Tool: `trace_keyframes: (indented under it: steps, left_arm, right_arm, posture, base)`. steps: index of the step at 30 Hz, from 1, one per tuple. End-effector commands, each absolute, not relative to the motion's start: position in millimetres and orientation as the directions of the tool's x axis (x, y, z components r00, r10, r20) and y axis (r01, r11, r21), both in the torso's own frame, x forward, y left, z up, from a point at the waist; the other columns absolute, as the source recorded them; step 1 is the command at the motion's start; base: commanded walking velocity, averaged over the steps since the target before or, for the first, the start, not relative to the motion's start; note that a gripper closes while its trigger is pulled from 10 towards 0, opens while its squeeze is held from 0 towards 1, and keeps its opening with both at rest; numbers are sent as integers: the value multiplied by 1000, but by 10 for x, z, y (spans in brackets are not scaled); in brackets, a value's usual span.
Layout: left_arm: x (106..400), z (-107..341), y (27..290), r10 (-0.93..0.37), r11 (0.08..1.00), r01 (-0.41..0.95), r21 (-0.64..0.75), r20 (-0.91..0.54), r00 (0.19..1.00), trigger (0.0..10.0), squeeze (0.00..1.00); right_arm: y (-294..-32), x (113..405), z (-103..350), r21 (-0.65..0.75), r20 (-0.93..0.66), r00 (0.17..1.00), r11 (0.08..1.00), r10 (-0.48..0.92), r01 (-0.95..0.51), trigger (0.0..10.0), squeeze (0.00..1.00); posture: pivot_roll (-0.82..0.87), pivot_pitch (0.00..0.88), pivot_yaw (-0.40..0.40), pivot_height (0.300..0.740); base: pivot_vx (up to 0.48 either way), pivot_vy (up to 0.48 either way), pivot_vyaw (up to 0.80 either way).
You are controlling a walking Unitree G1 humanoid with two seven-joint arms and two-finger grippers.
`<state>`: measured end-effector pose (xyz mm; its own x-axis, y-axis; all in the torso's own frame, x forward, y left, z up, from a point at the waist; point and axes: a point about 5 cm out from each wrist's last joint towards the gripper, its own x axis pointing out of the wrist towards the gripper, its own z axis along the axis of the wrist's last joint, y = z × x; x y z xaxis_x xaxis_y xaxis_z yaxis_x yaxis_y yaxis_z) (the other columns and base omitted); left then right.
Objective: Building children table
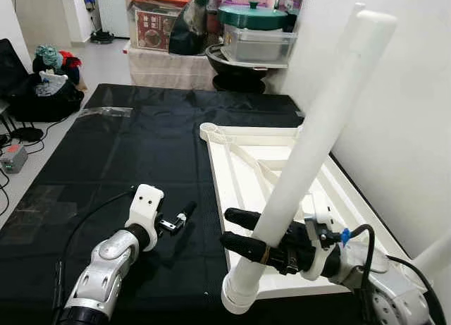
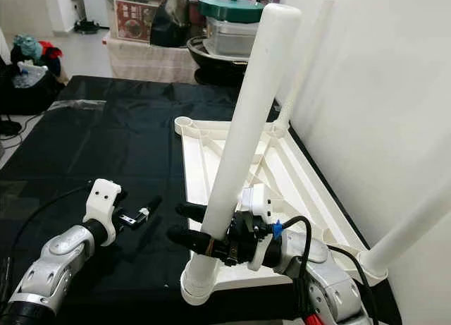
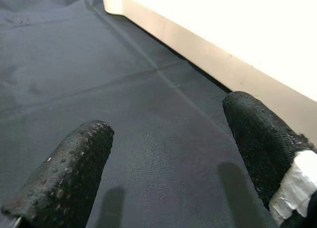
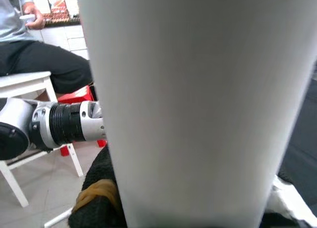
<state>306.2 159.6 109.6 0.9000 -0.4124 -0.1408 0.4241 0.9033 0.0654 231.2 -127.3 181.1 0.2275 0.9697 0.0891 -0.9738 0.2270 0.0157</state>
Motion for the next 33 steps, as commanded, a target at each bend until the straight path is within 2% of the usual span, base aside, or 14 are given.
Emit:
trace_keyframes:
  steps: [1, 6, 12, 15, 19, 20, 22, 24, 25, 26, 29, 31, 32, 33]
  left_arm:
    - [3051, 1075, 1575, -417, 900, 431, 66, -154, 896, 10000, 0]
    - [3049, 1072, 1582, -416, 901, 429, 64, -154, 896, 10000, 0]
    - [3049, 1064, 1583, -418, 900, 431, 58, -155, 895, 10000, 0]
    - [3051, 1064, 1581, -419, 900, 432, 57, -156, 894, 10000, 0]
    - [3057, 1061, 1576, -424, 898, 437, 55, -157, 892, 10000, 0]
    - [3057, 1061, 1576, -424, 898, 437, 55, -157, 892, 10000, 0]
    - [3057, 1064, 1582, -423, 898, 436, 57, -156, 892, 10000, 0]
    - [3058, 1065, 1586, -423, 899, 435, 57, -156, 893, 10000, 0]
    - [3056, 1066, 1589, -420, 900, 433, 57, -155, 894, 10000, 0]
    - [3056, 1066, 1589, -420, 900, 433, 57, -155, 894, 10000, 0]
    - [3050, 1063, 1591, -418, 901, 431, 58, -156, 895, 10000, 0]
    - [3050, 1063, 1591, -418, 901, 431, 58, -156, 895, 10000, 0]
    - [3048, 1064, 1593, -417, 901, 430, 59, -156, 895, 10000, 0]
    - [3048, 1064, 1593, -417, 901, 430, 59, -156, 895, 10000, 0]
  right_arm:
    - [-1263, 2275, 1544, 113, -15, 219, 220, 976, -969, 10000, 0]
    - [-1274, 2295, 1494, 95, -37, 267, 269, 963, -959, 10000, 0]
    - [-1347, 2295, 1318, 163, -72, 424, 430, 903, -888, 10000, 0]
    - [-1358, 2300, 1295, 172, -75, 445, 451, 892, -876, 10000, 0]
    - [-1428, 2354, 1125, 192, -161, 593, 614, 789, -766, 10000, 0]
    - [-1428, 2354, 1125, 192, -161, 593, 614, 789, -766, 10000, 0]
    - [-1513, 2473, 1010, 154, -275, 731, 779, 625, -608, 10000, 0]
    - [-1544, 2505, 979, 123, -308, 768, 824, 562, -553, 10000, 0]
    - [-1666, 2588, 899, 113, -381, 853, 933, 358, -341, 10000, 0]
    - [-1666, 2588, 899, 113, -381, 853, 933, 358, -341, 10000, 0]
    - [-1908, 2618, 832, 20, -444, 896, 1000, -5, 15, 10000, 0]
    - [-1908, 2618, 832, 20, -444, 896, 1000, -5, 15, 10000, 0]
    - [-1967, 2605, 818, 9, -451, 889, 995, -83, 97, 10000, 0]
    - [-1967, 2605, 818, 9, -451, 889, 995, -83, 97, 10000, 0]
  posture:
    - [72, 0, -118, 740]
    - [69, 0, -118, 740]
    - [59, 0, -112, 740]
    - [59, 0, -112, 740]
    - [52, 0, -105, 740]
    - [52, 0, -105, 740]
    - [49, 0, -108, 740]
    - [48, 0, -108, 740]
    - [47, 0, -107, 740]
    - [47, 0, -107, 740]
    - [49, 0, -109, 740]
    - [49, 0, -109, 740]
    - [50, 0, -109, 740]
    - [50, 0, -109, 740]
  base:
    - [0, 0, 0]
    - [0, 0, 0]
    - [0, 0, 0]
    - [0, 0, 0]
    - [0, 0, 0]
    - [0, 0, 0]
    - [0, 0, 0]
    - [0, 0, 0]
    - [0, 0, 0]
    - [0, 0, 0]
    - [0, 0, 0]
    - [0, 0, 0]
    - [0, 0, 0]
    - [0, 0, 0]
